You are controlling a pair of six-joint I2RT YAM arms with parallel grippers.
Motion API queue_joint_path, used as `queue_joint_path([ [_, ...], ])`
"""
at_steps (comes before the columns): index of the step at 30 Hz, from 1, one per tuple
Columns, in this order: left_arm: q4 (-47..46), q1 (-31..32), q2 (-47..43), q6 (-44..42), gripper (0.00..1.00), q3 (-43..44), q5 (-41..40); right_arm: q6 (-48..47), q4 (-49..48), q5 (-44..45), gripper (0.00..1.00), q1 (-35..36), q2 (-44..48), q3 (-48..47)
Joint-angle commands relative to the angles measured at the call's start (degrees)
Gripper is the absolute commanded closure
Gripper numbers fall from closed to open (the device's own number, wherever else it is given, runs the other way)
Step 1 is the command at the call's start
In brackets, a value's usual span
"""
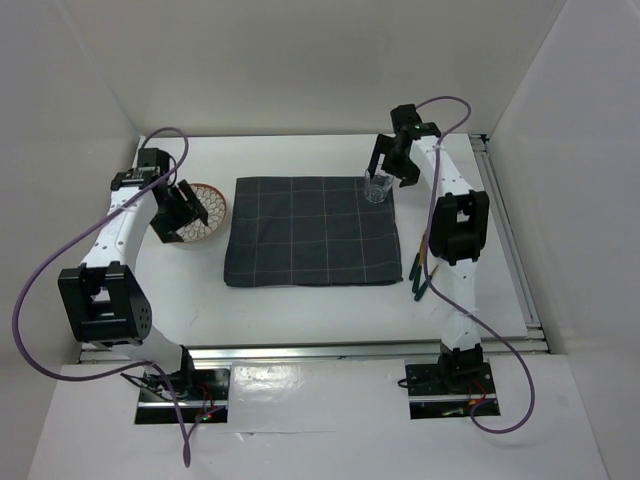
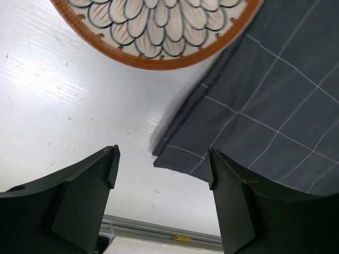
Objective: Set the dinner table for one person
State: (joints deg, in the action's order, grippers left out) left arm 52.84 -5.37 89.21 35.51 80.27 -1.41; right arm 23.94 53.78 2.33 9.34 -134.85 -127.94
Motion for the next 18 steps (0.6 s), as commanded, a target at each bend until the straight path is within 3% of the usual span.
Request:
queue_joint_path([
  [1, -2.03, -4.02, 0.53, 3.51, 0.17, -2.48, 1.75, -0.74, -0.61, -1.27, 0.03, -0.64, 6.77, -2.93],
  [11, -16.26, -13.17, 6.06, 6.15, 0.18, -11.36, 10.29, -1.88, -4.3, -3.9, 0.0, -2.49, 23.03, 8.49],
  [16, -22.68, -13.71, 10.45, 8.26, 0.18, -11.89, 10.98, -2.41, -5.43, -4.43, 0.0, -2.49, 29.1, 15.33],
  [18, -23.48, -14.23, 12.56, 10.01, 0.22, -11.89, 10.99, -2.41, -5.44, -2.7, 0.0, -2.49, 31.48, 17.1],
])
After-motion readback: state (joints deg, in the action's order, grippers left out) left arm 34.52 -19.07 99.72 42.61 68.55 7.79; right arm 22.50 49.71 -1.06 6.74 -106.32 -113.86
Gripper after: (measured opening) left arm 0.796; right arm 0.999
